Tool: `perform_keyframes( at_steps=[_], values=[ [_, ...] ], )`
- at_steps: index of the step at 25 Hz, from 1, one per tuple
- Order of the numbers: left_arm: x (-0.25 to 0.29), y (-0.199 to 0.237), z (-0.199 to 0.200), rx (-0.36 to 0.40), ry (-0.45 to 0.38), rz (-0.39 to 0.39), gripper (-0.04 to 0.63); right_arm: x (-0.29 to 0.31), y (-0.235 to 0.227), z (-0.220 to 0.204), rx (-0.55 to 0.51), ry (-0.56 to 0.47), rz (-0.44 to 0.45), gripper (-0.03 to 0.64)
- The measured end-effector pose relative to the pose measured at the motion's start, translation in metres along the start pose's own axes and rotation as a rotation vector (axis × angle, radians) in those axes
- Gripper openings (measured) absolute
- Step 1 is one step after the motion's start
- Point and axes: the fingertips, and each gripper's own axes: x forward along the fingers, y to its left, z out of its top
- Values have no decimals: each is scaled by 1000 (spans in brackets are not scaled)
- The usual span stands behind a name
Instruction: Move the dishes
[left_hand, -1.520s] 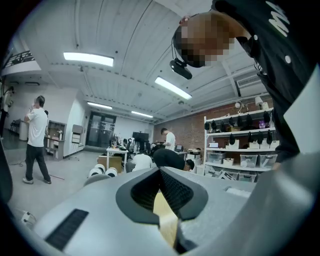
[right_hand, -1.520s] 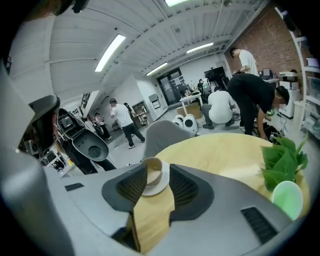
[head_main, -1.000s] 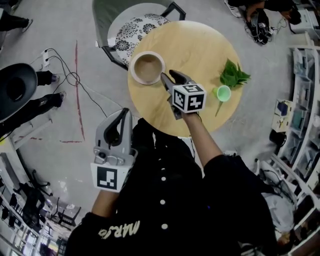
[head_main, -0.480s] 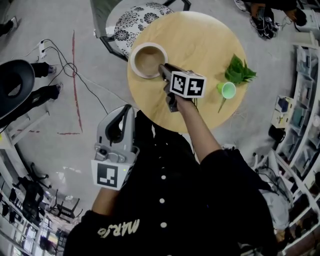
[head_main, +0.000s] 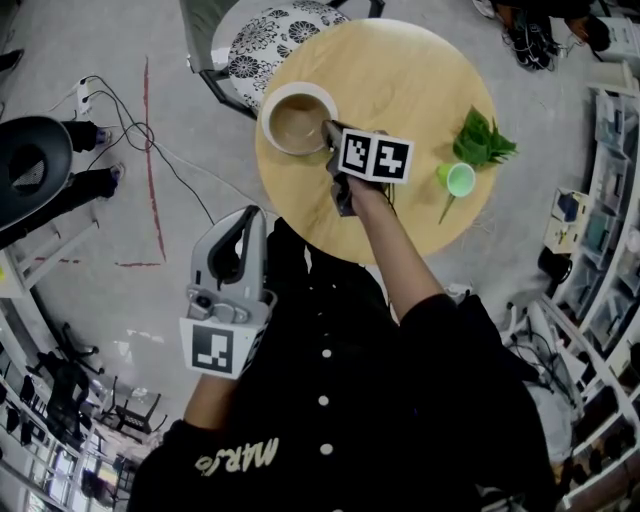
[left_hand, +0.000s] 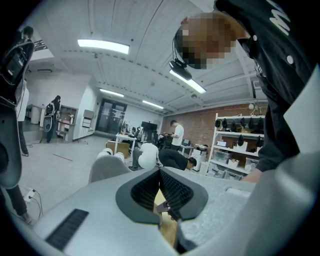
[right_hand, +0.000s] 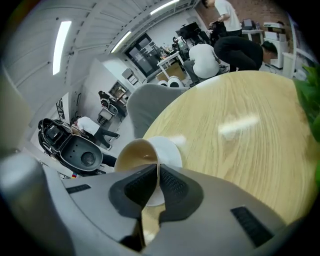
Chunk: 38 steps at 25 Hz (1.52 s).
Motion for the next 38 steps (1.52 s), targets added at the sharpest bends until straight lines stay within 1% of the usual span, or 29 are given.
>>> perform_keyframes(
  at_steps=[1,7,13,18,23,28,33,38],
  values=[
    [0,0,0,-1,-1,0,3,0,-1,1,1,2,-9,9],
    [-2,0,-3,2,1,-3,3,2,-3,1,-7,4,-32,6],
    [-5,-3,3,14,-11,-8,3,-6,-1,0,-37,-8,-43,6],
    [-3,-7,9,31,-18,-31,3,-20,1,4,-46,-21,-38,5],
    [-2,-20,18,57,-29,-67,3,-55,-2,3,-40,-44,-39,5],
    [6,-37,28,80,-44,-111,3,-98,-14,-5,-37,-76,-54,5],
    [13,-63,37,101,-57,-171,3,-143,-43,-27,-16,-95,-92,5],
    [17,-89,44,126,-66,-232,3,-183,-80,-58,35,-107,-148,5]
  ],
)
